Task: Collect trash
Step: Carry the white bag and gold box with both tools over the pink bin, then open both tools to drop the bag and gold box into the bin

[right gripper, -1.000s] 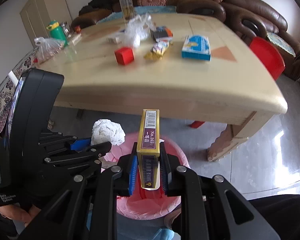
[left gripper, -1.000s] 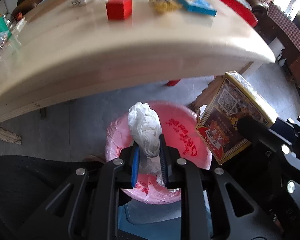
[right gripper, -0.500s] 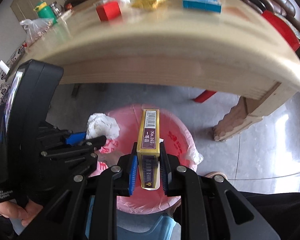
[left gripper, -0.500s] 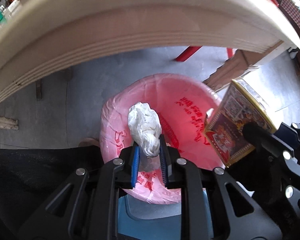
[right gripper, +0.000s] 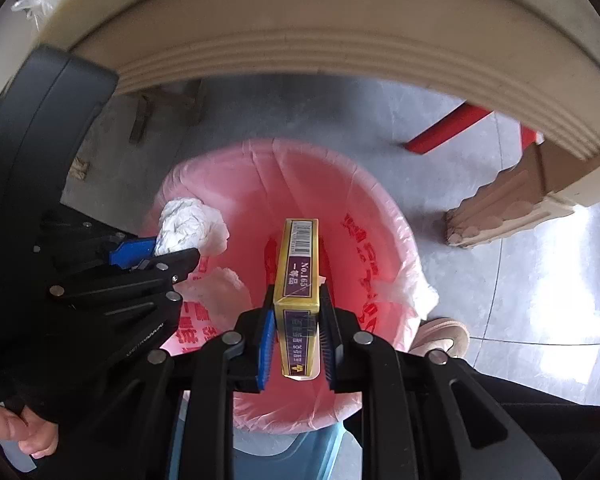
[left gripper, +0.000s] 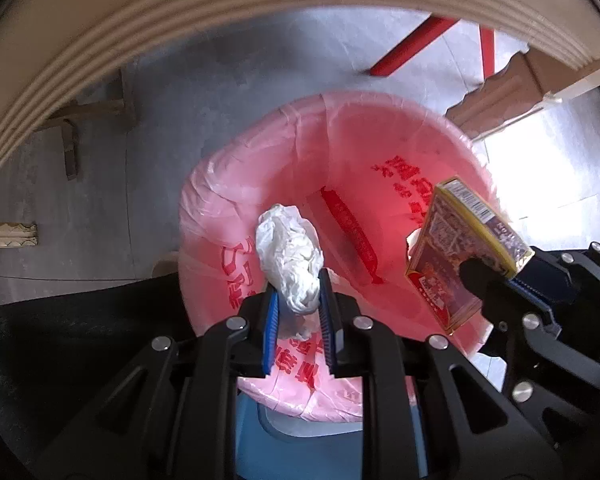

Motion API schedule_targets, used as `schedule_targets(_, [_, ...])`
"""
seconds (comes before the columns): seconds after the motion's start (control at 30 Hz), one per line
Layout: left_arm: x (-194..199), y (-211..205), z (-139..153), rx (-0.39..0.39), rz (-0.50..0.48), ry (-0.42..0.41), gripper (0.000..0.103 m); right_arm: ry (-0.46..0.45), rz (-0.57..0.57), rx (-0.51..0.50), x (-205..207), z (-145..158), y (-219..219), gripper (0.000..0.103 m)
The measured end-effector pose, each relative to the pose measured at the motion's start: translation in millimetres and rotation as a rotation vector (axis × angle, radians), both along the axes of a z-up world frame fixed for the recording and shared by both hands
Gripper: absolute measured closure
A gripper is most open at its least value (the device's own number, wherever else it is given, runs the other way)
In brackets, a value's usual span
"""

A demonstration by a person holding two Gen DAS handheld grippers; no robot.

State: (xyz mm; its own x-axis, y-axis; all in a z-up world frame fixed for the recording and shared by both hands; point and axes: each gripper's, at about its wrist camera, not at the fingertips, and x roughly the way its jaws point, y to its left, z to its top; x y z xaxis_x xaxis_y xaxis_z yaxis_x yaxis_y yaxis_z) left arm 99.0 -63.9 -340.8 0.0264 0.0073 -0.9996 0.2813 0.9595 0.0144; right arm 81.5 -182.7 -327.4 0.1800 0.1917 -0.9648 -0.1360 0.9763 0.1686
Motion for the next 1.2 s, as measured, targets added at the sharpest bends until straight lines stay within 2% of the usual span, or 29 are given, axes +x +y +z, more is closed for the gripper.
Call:
schedule_targets(0.3, [4.0,-5.4,-23.1,0.018,0.010,0.089,0.084,0.070,0.028,-0.012,2.2,-25.7,6.8,0.083])
schedule_targets(0.57, [4.0,3.5,-41.7,0.022,0.023,0.169,0.084,0.094,0.032,-0.013,2.3,-38.0,9.7,0.083])
schedule_targets(0.77, [4.8,6.3,-46.5,0.019,0.028,0.182,0.084,0.100,0.036,-0.015,4.1,-41.2,10.6,0.083])
schedule_targets(0.8, [4.5,6.0,-47.4,0.025,0.024,0.186,0.083,0.102,0.039,-0.019,4.0,-41.6,11.1,0.082])
schedule_targets(0.87, [4.9,5.5,-46.7,0.030,0.020,0.192,0.065,0.109,0.040,-0.034,4.0,-42.9,12.6,0.081])
schedule_targets(0.93, [6.7,5.2,-44.1,0.061,0.016,0.172,0.052,0.119,0.029,-0.069,5.6,-46.4,12.3,0.077])
schedule_targets(1.0, [8.4,5.7,-40.9,0.095,0.009,0.141,0.048,0.123,0.009,-0.079,6.9,-48.0,9.1,0.067])
schedule_targets(1.03, [9.4,6.2,-39.9,0.097,0.013,0.139,0.045,0.124,-0.003,-0.076,7.6,-48.6,6.2,0.066])
schedule_targets(1.2, [14.3,11.9,-36.1,0.075,0.054,0.137,0.042,0.129,-0.055,-0.062,9.3,-49.5,-3.4,0.051])
